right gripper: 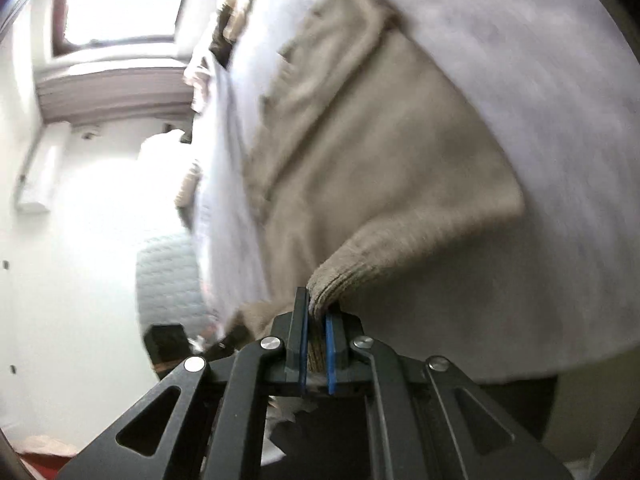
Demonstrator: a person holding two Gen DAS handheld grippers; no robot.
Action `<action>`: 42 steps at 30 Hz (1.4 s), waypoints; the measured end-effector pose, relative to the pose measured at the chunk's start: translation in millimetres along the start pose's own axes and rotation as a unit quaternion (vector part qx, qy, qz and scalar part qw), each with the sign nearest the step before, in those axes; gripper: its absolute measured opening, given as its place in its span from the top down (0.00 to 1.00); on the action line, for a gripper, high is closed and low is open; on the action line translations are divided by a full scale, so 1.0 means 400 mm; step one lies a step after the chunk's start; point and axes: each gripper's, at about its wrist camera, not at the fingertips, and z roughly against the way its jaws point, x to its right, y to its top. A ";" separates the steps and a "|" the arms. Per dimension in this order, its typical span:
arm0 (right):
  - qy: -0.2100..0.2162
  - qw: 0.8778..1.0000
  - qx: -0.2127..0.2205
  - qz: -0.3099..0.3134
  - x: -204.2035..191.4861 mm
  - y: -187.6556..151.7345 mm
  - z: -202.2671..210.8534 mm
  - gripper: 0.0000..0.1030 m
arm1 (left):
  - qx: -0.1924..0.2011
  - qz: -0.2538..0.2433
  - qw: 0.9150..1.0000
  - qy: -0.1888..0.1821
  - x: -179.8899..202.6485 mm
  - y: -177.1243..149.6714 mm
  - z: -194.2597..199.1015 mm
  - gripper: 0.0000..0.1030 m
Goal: Fold small clothes
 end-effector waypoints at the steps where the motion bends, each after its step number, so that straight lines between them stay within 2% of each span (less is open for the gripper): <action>1: 0.008 1.000 0.004 0.001 -0.015 0.026 -0.002 0.93 | 0.010 0.000 1.000 0.000 0.004 0.036 0.005 0.89; 4: 0.040 0.999 0.016 0.011 -0.073 0.136 -0.015 0.93 | 0.031 0.003 1.000 0.002 -0.004 0.124 0.019 0.89; 9: 0.061 0.997 0.020 0.035 -0.151 0.313 -0.055 0.93 | 0.065 0.011 0.998 0.014 0.013 0.307 -0.032 0.89; 13: 0.065 0.997 0.018 0.039 -0.173 0.460 -0.096 0.93 | 0.074 0.008 0.997 0.032 0.012 0.422 -0.113 0.89; 16: 0.054 0.998 0.010 0.036 -0.166 0.563 -0.149 0.93 | 0.065 0.009 0.996 0.067 -0.016 0.493 -0.197 0.89; 19: 0.033 0.999 -0.004 0.019 -0.127 0.644 -0.218 0.93 | 0.050 0.018 0.994 0.097 -0.056 0.528 -0.273 0.89; 23: 0.011 1.000 -0.011 -0.004 -0.059 0.696 -0.291 0.93 | 0.031 0.032 0.990 0.132 -0.110 0.543 -0.354 0.88; 25: 0.006 1.000 -0.012 -0.019 -0.025 0.718 -0.316 0.93 | 0.025 0.041 0.989 0.139 -0.125 0.548 -0.375 0.84; 30: -0.002 0.999 -0.015 -0.029 0.002 0.749 -0.343 0.89 | 0.021 0.047 0.987 0.155 -0.123 0.550 -0.386 0.84; 32: -0.022 1.000 -0.013 -0.017 -0.016 0.757 -0.340 0.87 | 0.027 0.026 0.984 0.173 -0.093 0.542 -0.370 0.69; 33: -0.030 0.999 -0.015 -0.010 -0.024 0.758 -0.335 0.83 | 0.031 0.015 0.983 0.181 -0.075 0.539 -0.362 0.44; 34: -0.036 0.999 -0.017 0.000 -0.038 0.759 -0.331 0.70 | 0.041 -0.001 0.978 0.205 -0.057 0.532 -0.349 0.10; 35: -0.044 0.999 -0.019 0.012 -0.052 0.758 -0.325 0.48 | 0.054 -0.013 0.971 0.231 -0.047 0.530 -0.334 0.03; 36: -0.052 0.998 -0.020 0.022 -0.065 0.757 -0.319 0.39 | 0.070 -0.033 0.964 0.255 -0.029 0.521 -0.317 0.02; 37: -0.057 0.997 -0.020 0.037 -0.081 0.755 -0.312 0.37 | 0.067 -0.039 0.964 0.255 -0.025 0.519 -0.312 0.02; 40: -0.069 0.996 -0.018 0.061 -0.109 0.746 -0.289 0.38 | 0.053 -0.033 0.966 0.252 -0.033 0.507 -0.293 0.02; 42: -0.062 0.996 -0.021 0.066 -0.117 0.740 -0.282 0.42 | 0.052 -0.030 0.967 0.248 -0.035 0.502 -0.284 0.02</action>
